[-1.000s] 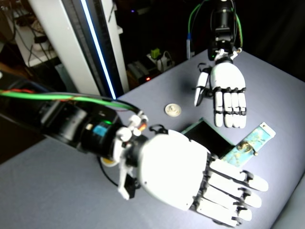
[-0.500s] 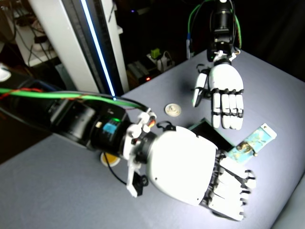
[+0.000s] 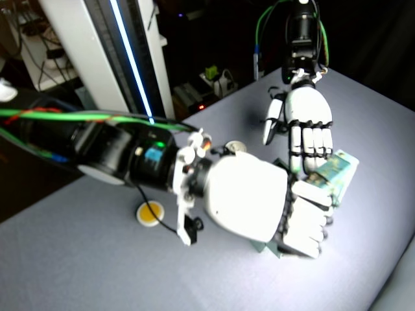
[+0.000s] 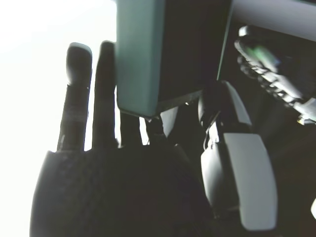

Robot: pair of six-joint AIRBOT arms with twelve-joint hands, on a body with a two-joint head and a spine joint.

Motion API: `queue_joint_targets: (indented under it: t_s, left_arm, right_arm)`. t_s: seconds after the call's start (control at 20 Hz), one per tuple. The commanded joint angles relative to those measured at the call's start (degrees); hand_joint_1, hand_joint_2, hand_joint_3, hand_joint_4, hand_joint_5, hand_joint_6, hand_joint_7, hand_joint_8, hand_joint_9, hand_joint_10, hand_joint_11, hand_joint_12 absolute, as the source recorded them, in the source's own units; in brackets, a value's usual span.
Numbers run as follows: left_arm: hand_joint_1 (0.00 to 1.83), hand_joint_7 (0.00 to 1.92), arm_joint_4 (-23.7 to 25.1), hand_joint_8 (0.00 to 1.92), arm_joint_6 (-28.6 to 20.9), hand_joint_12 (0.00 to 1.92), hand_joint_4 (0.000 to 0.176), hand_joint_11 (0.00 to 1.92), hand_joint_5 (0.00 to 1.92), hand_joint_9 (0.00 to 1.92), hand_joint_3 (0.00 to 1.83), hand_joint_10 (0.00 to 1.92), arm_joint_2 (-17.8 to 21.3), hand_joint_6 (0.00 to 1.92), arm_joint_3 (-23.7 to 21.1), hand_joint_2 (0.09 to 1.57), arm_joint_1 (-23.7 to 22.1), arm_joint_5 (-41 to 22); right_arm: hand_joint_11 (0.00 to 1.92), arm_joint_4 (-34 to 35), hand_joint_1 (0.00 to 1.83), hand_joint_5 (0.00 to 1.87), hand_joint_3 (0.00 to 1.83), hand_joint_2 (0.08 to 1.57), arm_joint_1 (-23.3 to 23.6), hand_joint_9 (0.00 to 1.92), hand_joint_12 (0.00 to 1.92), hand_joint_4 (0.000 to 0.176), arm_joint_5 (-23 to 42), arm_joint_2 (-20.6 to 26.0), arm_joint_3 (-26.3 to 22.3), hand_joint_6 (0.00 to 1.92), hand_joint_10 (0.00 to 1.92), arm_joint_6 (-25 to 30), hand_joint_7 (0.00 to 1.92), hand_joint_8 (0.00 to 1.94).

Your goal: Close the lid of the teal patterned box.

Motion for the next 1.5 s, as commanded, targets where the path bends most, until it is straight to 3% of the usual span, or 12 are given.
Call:
queue_joint_targets:
  t_s: [0.0, 0.35, 0.55, 0.7, 0.95, 1.05, 1.1, 1.2, 1.25, 1.35, 1.4, 1.45]
  left_arm:
    - [0.11, 0.0, -1.22, 0.0, -0.25, 0.11, 0.043, 0.0, 0.02, 0.0, 0.0, 0.0, 0.43, 0.0, 0.13, 1.37, -0.17, -7.44]
    - [0.2, 0.0, -3.37, 0.0, -0.25, 0.03, 0.0, 0.02, 0.07, 0.0, 0.0, 0.0, 0.76, 0.01, -0.39, 1.36, 1.66, -8.97]
    - [0.17, 0.0, -5.41, 0.0, -0.25, 0.28, 0.017, 0.0, 0.07, 0.0, 0.0, 0.0, 0.82, 0.0, -0.95, 1.38, 3.71, -10.45]
    - [0.05, 0.05, -6.32, 0.01, -0.8, 0.04, 0.027, 0.0, 0.09, 0.0, 0.01, 0.0, 1.09, 0.01, -1.85, 1.42, 5.71, -12.56]
    - [0.21, 0.43, -6.3, 0.09, -1.46, 1.73, 0.017, 0.0, 0.28, 0.42, 0.0, 0.21, 2.55, 0.04, -4.21, 1.41, 8.82, -15.88]
    - [0.14, 0.5, -5.98, 0.09, -2.11, 1.76, 0.024, 0.0, 0.32, 0.18, 0.0, 0.85, 2.5, 0.03, -4.23, 1.38, 9.04, -15.86]
    - [0.15, 0.52, -5.7, 0.6, -2.51, 1.89, 0.0, 0.21, 0.41, 0.35, 0.0, 1.31, 2.49, 0.06, -4.28, 1.4, 9.14, -15.97]
    - [0.19, 0.45, -5.07, 0.78, -2.84, 1.86, 0.0, 0.26, 0.51, 0.4, 0.0, 1.32, 2.85, 0.26, -4.8, 1.42, 9.56, -16.67]
    - [0.47, 0.44, -4.98, 0.86, -2.84, 1.84, 0.135, 0.37, 0.39, 0.45, 0.01, 1.36, 3.26, 1.53, -5.2, 1.47, 9.73, -17.36]
    - [0.5, 0.41, -4.64, 0.89, -2.79, 1.83, 0.174, 0.24, 0.34, 0.31, 0.0, 1.31, 4.42, 1.89, -6.1, 1.5, 10.1, -19.25]
    - [0.22, 0.42, -4.46, 0.86, -2.72, 1.81, 0.053, 0.17, 0.23, 0.31, 0.0, 1.29, 5.04, 1.37, -6.57, 1.44, 10.32, -20.48]
    - [0.12, 0.45, -4.46, 0.8, -2.17, 1.79, 0.02, 0.15, 0.25, 0.32, 0.0, 1.24, 5.91, 1.15, -7.3, 1.43, 10.58, -21.93]
  right_arm:
    - [0.45, -0.63, 0.27, 0.08, 0.0, 1.33, 0.05, 0.4, 1.92, 0.0, 8.41, 1.04, -0.41, 1.19, 1.74, 0.07, 0.34, 1.39]
    - [0.05, -2.3, 0.19, 0.11, 0.0, 1.38, -3.89, 0.19, 1.89, 0.0, 13.26, 4.86, -5.74, 0.97, 1.22, 0.42, 0.32, 0.75]
    - [0.0, -3.04, 0.19, 0.19, 0.0, 1.38, -6.52, 0.19, 1.74, 0.0, 16.47, 5.92, -6.71, 0.7, 0.95, 4.43, 0.4, 0.31]
    - [0.0, -4.16, 0.13, 0.15, 0.0, 1.38, -8.11, 0.16, 1.75, 0.0, 18.31, 6.54, -7.31, 0.67, 0.96, 7.09, 0.41, 0.21]
    - [0.0, -4.74, 0.12, 0.1, 0.0, 1.4, -10.72, 0.17, 1.87, 0.0, 21.96, 8.14, -9.0, 0.99, 1.12, 9.89, 0.46, 0.33]
    - [0.13, -4.84, 0.17, 0.05, 0.0, 1.39, -11.68, 0.22, 1.92, 0.0, 23.82, 8.98, -9.76, 1.13, 1.36, 10.88, 0.36, 0.73]
    - [0.11, -4.93, 0.15, 0.01, 0.0, 1.4, -12.18, 0.21, 1.92, 0.0, 24.72, 9.53, -10.25, 1.03, 1.41, 11.13, 0.3, 0.87]
    - [0.14, -5.05, 0.17, 0.0, 0.0, 1.4, -13.3, 0.25, 1.92, 0.0, 27.02, 10.84, -11.39, 0.95, 1.41, 11.57, 0.27, 0.92]
    - [0.2, -5.06, 0.18, 0.0, 0.0, 1.4, -13.83, 0.3, 1.92, 0.0, 28.17, 11.59, -11.99, 0.9, 1.44, 11.66, 0.3, 0.93]
    - [0.27, -5.06, 0.2, 0.05, 0.0, 1.39, -15.13, 0.36, 1.92, 0.0, 30.76, 12.74, -13.05, 0.93, 1.54, 12.09, 0.35, 1.02]
    - [0.29, -5.06, 0.19, 0.06, 0.0, 1.41, -15.77, 0.37, 1.92, 0.0, 32.25, 13.01, -13.41, 0.99, 1.55, 12.55, 0.34, 1.03]
    - [0.3, -5.06, 0.18, 0.05, 0.01, 1.42, -16.47, 0.36, 1.92, 0.0, 33.75, 13.24, -13.79, 1.0, 1.55, 13.12, 0.33, 1.04]
